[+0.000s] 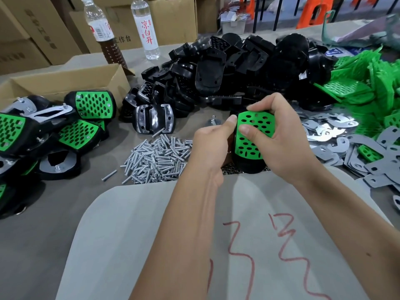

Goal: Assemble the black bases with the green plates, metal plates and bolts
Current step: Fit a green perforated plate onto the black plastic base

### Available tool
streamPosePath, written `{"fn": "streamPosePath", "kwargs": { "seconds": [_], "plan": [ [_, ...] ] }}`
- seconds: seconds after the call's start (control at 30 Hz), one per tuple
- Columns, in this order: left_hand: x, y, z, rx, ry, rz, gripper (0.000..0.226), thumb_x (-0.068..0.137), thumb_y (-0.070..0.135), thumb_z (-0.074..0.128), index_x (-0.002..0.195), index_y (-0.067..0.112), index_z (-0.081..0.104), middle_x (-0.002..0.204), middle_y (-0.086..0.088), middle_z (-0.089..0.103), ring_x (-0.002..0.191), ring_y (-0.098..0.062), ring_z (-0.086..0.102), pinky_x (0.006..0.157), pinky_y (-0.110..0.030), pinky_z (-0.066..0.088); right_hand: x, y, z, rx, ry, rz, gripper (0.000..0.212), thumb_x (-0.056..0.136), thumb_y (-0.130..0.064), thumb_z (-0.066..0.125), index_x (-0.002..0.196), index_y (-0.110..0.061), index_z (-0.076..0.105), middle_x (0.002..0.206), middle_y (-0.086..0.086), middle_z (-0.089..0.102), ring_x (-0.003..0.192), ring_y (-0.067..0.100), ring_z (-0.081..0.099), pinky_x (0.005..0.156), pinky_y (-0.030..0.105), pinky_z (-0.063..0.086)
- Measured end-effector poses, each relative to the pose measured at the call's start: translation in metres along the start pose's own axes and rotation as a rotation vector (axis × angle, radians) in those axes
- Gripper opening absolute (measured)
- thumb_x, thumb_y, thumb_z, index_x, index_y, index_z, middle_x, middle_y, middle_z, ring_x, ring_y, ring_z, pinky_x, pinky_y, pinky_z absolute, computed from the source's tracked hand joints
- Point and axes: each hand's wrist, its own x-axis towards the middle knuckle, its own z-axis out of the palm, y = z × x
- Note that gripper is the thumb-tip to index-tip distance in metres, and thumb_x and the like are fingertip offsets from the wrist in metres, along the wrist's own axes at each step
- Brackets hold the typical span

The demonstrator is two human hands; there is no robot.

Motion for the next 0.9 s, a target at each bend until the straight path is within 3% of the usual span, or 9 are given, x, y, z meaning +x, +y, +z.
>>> {"fn": "streamPosePath", "kwargs": {
  "seconds": [0.1, 0.3, 0.37, 0.47, 0.53, 0.63, 0.77, 0.83, 0.9],
  "plan": [
    [-0.004, -0.003, -0.003, -0.013, -0.050, 0.011, 0.039, 0.105, 0.036, 0.060, 0.107, 0.001, 0.076, 0.102, -0.016, 0.079, 0.097, -0.032, 0.077, 0.088, -0.049, 0.063, -0.001, 0.001, -0.001, 0.011, -0.010, -0.014, 0.029, 0.092, -0.019, 0.077, 0.111, -0.027, 0.056, 0.112, 0.008, 0.061, 0.105, 0.025, 0.062, 0.093, 0.052, 0.054],
    [-0.003, -0.001, -0.010, 0.007, -0.138, -0.001, 0.043, 0.108, 0.035, 0.054, 0.114, -0.002, 0.074, 0.099, -0.016, 0.079, 0.089, -0.027, 0.078, 0.076, -0.040, 0.064, 0.002, 0.000, -0.004, 0.085, -0.025, -0.021, 0.027, 0.088, -0.021, 0.079, 0.106, -0.028, 0.060, 0.108, 0.005, 0.066, 0.103, 0.026, 0.065, 0.091, 0.056, 0.055],
    [-0.003, -0.001, -0.011, 0.017, -0.141, 0.016, 0.040, 0.107, 0.034, 0.056, 0.113, 0.000, 0.075, 0.095, -0.013, 0.079, 0.087, -0.025, 0.078, 0.074, -0.039, 0.064, 0.003, 0.000, -0.006, 0.144, -0.029, -0.012, 0.026, 0.088, -0.017, 0.080, 0.104, -0.028, 0.062, 0.104, 0.001, 0.069, 0.099, 0.023, 0.068, 0.087, 0.051, 0.059],
    [-0.001, -0.005, -0.010, 0.043, -0.119, 0.079, 0.036, 0.107, 0.033, 0.057, 0.108, 0.004, 0.077, 0.099, -0.013, 0.080, 0.090, -0.027, 0.078, 0.082, -0.043, 0.064, 0.003, 0.002, -0.007, 0.198, -0.035, -0.011, 0.027, 0.090, -0.012, 0.081, 0.104, -0.027, 0.063, 0.098, -0.009, 0.070, 0.093, 0.011, 0.070, 0.077, 0.030, 0.060],
    [0.001, -0.009, -0.008, 0.065, -0.094, 0.121, 0.033, 0.107, 0.032, 0.057, 0.100, 0.010, 0.080, 0.098, -0.013, 0.080, 0.091, -0.027, 0.078, 0.085, -0.046, 0.064, 0.004, 0.003, -0.008, 0.206, -0.032, -0.024, 0.027, 0.090, -0.010, 0.081, 0.105, -0.024, 0.064, 0.097, -0.011, 0.071, 0.091, 0.007, 0.070, 0.075, 0.023, 0.058],
    [0.002, -0.012, -0.006, 0.081, -0.056, 0.141, 0.034, 0.107, 0.031, 0.058, 0.088, 0.015, 0.082, 0.094, -0.013, 0.080, 0.087, -0.027, 0.078, 0.082, -0.047, 0.064, 0.004, 0.005, -0.010, 0.173, -0.046, -0.062, 0.033, 0.088, -0.010, 0.083, 0.116, -0.020, 0.066, 0.098, -0.006, 0.071, 0.093, 0.012, 0.070, 0.078, 0.026, 0.059],
    [0.002, -0.010, -0.004, 0.018, -0.006, 0.105, 0.034, 0.105, 0.028, 0.062, 0.096, -0.001, 0.077, 0.094, -0.017, 0.079, 0.084, -0.030, 0.075, 0.084, -0.052, 0.063, 0.006, 0.005, -0.011, 0.095, -0.030, -0.128, 0.041, 0.082, -0.018, 0.088, 0.118, -0.026, 0.069, 0.100, -0.004, 0.075, 0.099, 0.014, 0.071, 0.082, 0.022, 0.056],
    [0.002, -0.009, -0.001, -0.020, 0.046, 0.111, 0.028, 0.101, 0.024, 0.068, 0.089, 0.000, 0.075, 0.083, -0.014, 0.075, 0.078, -0.027, 0.071, 0.084, -0.051, 0.061, 0.008, 0.004, -0.012, 0.248, 0.033, -0.099, 0.034, 0.079, -0.015, 0.089, 0.107, -0.023, 0.072, 0.093, -0.004, 0.078, 0.089, 0.013, 0.074, 0.078, 0.025, 0.057],
    [0.002, -0.008, 0.001, -0.080, 0.055, 0.116, 0.017, 0.097, 0.015, 0.072, 0.083, 0.005, 0.071, 0.070, -0.006, 0.069, 0.069, -0.020, 0.068, 0.074, -0.041, 0.063, 0.010, 0.002, -0.014, 0.459, 0.106, -0.031, 0.026, 0.078, -0.013, 0.088, 0.095, -0.027, 0.075, 0.087, -0.003, 0.078, 0.080, 0.015, 0.073, 0.075, 0.032, 0.059]
  ]
}}
